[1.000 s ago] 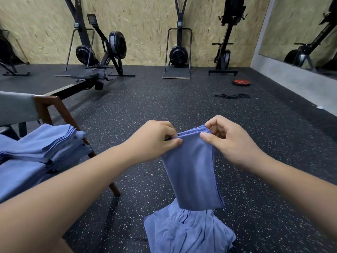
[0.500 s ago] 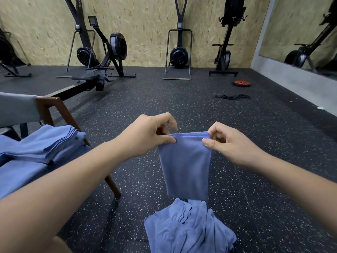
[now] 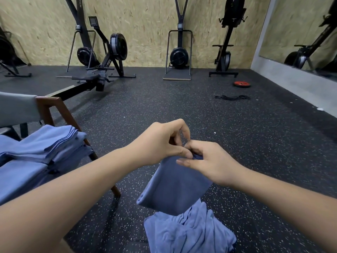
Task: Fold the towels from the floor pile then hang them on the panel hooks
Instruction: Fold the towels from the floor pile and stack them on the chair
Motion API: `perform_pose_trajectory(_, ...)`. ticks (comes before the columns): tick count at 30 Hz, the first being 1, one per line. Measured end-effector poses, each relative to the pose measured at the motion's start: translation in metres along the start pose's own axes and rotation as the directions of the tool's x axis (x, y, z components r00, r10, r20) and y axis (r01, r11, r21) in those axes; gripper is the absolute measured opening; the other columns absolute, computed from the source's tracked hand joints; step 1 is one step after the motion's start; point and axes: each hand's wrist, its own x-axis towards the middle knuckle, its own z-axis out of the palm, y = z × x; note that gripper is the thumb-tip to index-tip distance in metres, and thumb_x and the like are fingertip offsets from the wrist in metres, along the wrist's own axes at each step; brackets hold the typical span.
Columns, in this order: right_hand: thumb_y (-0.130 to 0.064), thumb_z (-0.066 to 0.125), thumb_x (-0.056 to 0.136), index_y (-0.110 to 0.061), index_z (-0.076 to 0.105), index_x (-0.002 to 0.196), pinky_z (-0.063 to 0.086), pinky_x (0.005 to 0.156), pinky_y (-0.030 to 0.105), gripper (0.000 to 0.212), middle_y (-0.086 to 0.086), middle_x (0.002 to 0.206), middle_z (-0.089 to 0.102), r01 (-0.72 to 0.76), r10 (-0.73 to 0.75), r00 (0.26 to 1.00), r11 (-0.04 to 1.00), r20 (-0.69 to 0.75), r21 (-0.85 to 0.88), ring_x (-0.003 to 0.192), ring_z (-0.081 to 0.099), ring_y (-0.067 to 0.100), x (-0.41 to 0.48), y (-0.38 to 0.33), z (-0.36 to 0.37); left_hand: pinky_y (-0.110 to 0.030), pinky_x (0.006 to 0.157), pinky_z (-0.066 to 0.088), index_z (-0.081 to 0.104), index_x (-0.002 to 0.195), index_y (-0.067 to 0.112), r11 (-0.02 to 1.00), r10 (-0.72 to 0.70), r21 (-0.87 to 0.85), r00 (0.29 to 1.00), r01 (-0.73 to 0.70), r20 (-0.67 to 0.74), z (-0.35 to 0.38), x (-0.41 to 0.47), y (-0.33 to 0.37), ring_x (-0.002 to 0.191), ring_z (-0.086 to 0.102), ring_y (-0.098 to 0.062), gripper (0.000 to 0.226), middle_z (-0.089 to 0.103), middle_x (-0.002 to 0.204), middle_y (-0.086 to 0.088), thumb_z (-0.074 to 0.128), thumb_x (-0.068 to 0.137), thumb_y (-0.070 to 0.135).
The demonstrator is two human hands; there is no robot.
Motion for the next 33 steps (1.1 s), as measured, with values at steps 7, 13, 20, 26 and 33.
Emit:
perform_pose_trajectory(7, -0.023, 0.077, 0.098, -0.026, 0.071, 0.091, 0.049, 0.075, 0.041, 0.01, -0.007, 0.081, 0.071, 0.048, -0.049, 0.999, 0.997, -0.007, -0.056, 0.078, 0.064, 0.019, 0.003, -0.003, -0.019, -0.038, 0.085, 0.055, 0.062, 0.114, 0.035, 0.966, -0.154, -0.187, 0.979, 0.178, 0.137, 0.012, -0.007, -0.014, 0.09, 0.069, -0.011, 0.057, 0.075, 0.102, 0.003, 0.1, 0.072, 0.037)
perform_pose_trajectory(13, -0.027, 0.073, 0.102, -0.025, 0.072, 0.103, 0.051, 0.078, 0.043, 0.003, 0.0, 0.089, 0.074, 0.07, -0.069, 0.989, 0.998, -0.13, 0.004, 0.081, 0.066, 0.02, 0.004, -0.003, -0.045, -0.045, 0.102, 0.057, 0.079, 0.108, 0.026, 0.945, -0.266, -0.113, 0.921, 0.308, 0.284, 0.023, -0.009, -0.034, 0.107, 0.075, -0.009, 0.028, 0.081, 0.108, 0.01, 0.093, 0.083, 0.031)
perform_pose_trajectory(20, -0.031, 0.068, 0.105, -0.022, 0.071, 0.104, 0.045, 0.073, 0.036, 0.01, 0.008, 0.088, 0.071, 0.013, -0.007, 0.939, 1.0, -0.344, 0.016, 0.077, 0.058, 0.01, 0.0, 0.008, -0.082, -0.039, 0.089, 0.058, 0.081, 0.105, 0.04, 0.922, -0.38, 0.047, 0.875, 0.385, 0.299, 0.011, -0.008, -0.066, 0.092, 0.075, -0.012, 0.026, 0.081, 0.098, 0.009, 0.083, 0.086, 0.058)
perform_pose_trajectory(26, -0.034, 0.066, 0.107, -0.023, 0.067, 0.098, 0.045, 0.07, 0.034, 0.014, 0.002, 0.085, 0.07, -0.063, 0.1, 0.853, 0.994, -0.513, 0.089, 0.073, 0.056, 0.006, -0.005, 0.024, -0.097, -0.036, 0.074, 0.042, 0.065, 0.093, 0.019, 0.897, -0.406, -0.103, 0.893, 0.43, 0.195, -0.009, -0.009, -0.089, 0.074, 0.055, -0.015, 0.036, 0.067, 0.082, 0.002, 0.08, 0.087, 0.051)
perform_pose_trajectory(33, -0.047, 0.061, 0.107, -0.023, 0.059, 0.097, 0.043, 0.072, 0.04, 0.026, 0.008, 0.087, 0.068, -0.195, 0.185, 0.742, 0.979, -0.644, 0.057, 0.075, 0.055, 0.014, -0.005, 0.045, -0.095, -0.043, 0.089, 0.051, 0.068, 0.091, 0.025, 0.592, -0.521, -0.732, 0.853, 0.336, -0.029, -0.016, 0.003, -0.077, 0.09, 0.063, -0.017, 0.012, 0.07, 0.091, 0.004, 0.07, 0.102, 0.029)
